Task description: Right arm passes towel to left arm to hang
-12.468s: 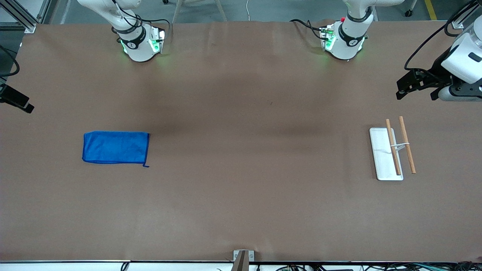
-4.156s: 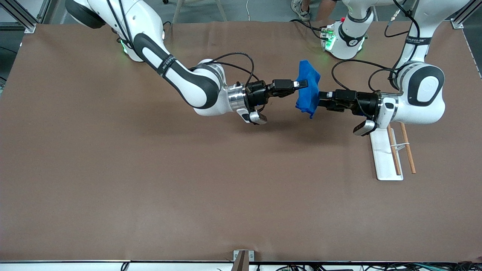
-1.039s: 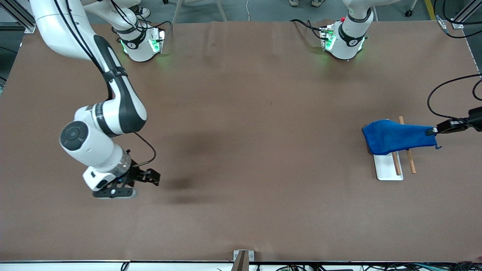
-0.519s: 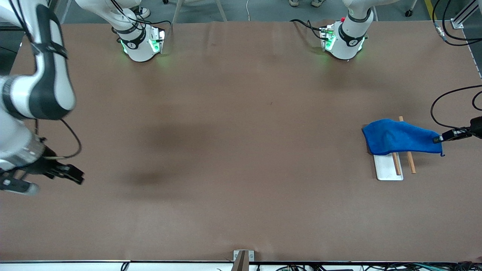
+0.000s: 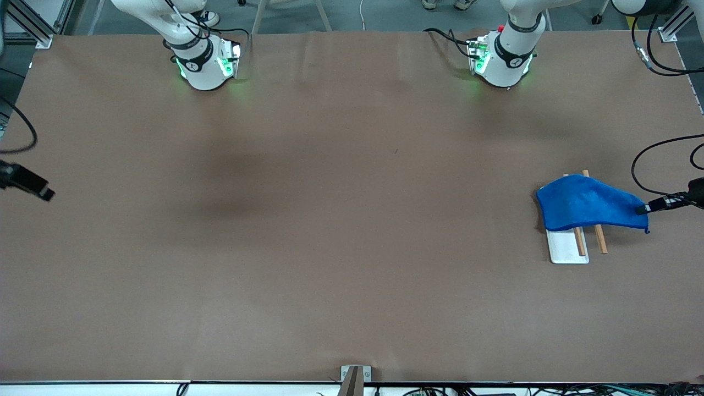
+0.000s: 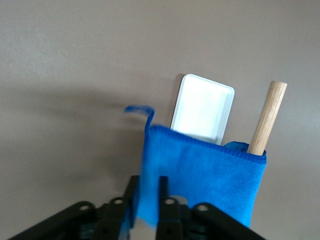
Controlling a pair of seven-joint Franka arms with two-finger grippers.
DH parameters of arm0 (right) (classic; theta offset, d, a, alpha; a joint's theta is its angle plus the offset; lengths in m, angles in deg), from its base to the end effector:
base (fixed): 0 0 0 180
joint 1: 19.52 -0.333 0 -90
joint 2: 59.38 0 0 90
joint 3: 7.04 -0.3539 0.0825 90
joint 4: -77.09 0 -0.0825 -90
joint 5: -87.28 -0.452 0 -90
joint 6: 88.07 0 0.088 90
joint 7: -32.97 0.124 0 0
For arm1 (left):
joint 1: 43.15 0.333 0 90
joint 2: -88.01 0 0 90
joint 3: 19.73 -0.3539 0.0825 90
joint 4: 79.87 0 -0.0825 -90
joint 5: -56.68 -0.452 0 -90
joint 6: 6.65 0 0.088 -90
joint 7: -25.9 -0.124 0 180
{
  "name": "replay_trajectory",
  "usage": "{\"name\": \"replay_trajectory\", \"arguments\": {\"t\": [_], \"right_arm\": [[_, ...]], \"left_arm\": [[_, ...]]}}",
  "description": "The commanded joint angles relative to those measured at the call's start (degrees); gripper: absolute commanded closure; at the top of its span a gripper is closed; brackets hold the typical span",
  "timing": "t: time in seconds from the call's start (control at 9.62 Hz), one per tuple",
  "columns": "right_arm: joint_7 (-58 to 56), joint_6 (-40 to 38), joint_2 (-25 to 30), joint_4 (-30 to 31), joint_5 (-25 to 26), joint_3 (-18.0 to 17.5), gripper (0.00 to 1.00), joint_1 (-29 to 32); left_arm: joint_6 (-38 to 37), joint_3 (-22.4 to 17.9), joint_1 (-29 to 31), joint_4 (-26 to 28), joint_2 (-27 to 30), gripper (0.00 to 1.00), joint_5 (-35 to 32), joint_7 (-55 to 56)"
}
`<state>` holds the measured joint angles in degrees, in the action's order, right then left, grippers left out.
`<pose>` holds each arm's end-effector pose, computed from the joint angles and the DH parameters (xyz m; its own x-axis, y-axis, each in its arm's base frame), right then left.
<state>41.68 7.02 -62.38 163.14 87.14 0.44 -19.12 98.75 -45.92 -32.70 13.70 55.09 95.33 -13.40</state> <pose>0.6461 -0.0868 0.6583 0.9530 -0.2841 0.1051 -0.2845 -0.9586 -0.0117 0.6363 0.3550 0.2743 0.9797 0.1962 -0.0410 0.1938 -0.8752 0.4432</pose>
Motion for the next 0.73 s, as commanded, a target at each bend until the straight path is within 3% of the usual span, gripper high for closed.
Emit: {"name": "replay_trajectory", "arguments": {"t": [0.0,0.31,0.52,0.62], "right_arm": [[-2.99,-2.53,5.02,2.64,1.45,-4.22,0.0,4.69],[-3.0,-2.54,4.59,2.02,1.63,-4.14,0.0,4.52],[-3.08,-2.36,4.59,1.84,1.72,-4.05,0.0,3.83],[-3.08,-2.54,4.59,1.76,1.72,-3.44,0.0,3.47]], "left_arm": [[0.07,-0.09,0.36,-2.15,-1.09,0.0,0.63,-2.52],[0.24,-0.44,-0.43,-4.88,1.8,0.0,-1.02,-1.21],[2.33,0.87,-3.59,-4.02,7.75,0.0,-10.4,0.53],[2.52,4.7,-3.42,-3.84,10.75,0.0,-13.84,3.77]]}}
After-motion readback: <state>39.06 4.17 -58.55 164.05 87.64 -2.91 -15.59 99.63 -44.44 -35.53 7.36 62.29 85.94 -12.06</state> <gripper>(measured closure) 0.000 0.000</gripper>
